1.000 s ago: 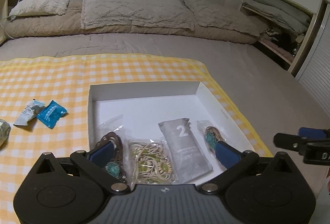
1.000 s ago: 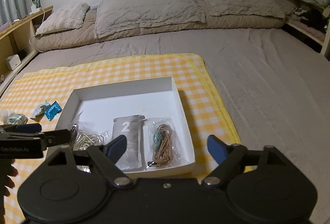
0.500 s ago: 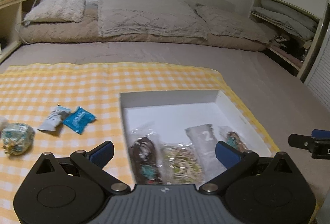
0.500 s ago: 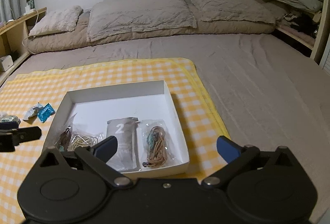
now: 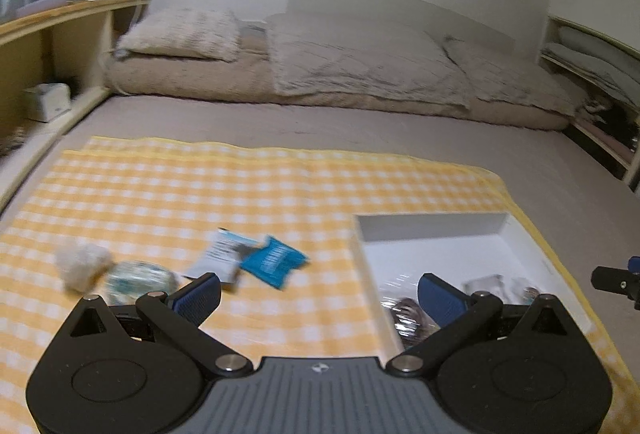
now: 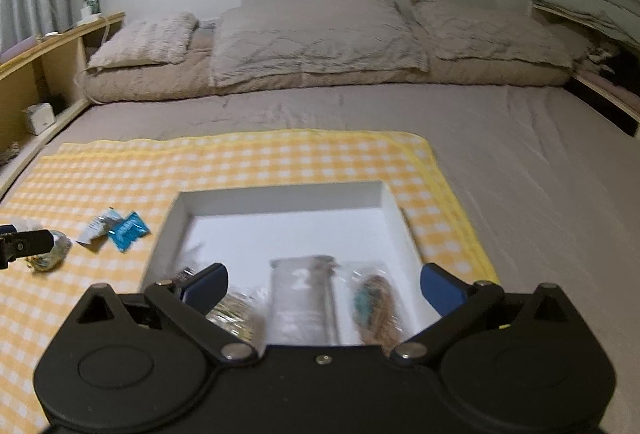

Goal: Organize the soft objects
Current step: 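Withdraw both tools from the box toward the remaining items on the blanket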

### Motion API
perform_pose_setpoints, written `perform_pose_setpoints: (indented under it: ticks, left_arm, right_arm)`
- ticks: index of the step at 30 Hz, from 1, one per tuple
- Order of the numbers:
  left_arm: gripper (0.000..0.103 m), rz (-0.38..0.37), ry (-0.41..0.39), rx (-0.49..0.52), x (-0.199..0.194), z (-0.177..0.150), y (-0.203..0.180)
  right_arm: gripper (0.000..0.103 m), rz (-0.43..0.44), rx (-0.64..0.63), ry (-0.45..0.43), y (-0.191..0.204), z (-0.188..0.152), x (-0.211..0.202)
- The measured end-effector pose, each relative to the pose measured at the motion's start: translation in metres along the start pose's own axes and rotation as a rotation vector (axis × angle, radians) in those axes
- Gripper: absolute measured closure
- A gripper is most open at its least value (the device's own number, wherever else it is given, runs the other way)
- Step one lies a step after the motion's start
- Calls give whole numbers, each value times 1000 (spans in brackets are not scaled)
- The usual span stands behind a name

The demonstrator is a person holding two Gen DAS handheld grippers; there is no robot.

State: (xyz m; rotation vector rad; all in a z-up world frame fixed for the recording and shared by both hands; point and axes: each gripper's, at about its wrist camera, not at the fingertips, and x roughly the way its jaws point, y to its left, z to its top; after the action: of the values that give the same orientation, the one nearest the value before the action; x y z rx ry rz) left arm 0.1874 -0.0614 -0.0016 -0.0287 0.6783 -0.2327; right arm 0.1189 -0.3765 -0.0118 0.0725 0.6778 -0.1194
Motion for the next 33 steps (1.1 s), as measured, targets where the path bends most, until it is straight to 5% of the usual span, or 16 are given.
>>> perform_pose_setpoints:
  ticks: [20,33]
  left_arm:
    - [0,194,-49,-50,-12,23,115]
    - [0,209,89,-61,56,16,142]
  right_arm:
    - [0,227,-118,-54,150,49,33]
    - [0,312,-291,-97,225,80,92]
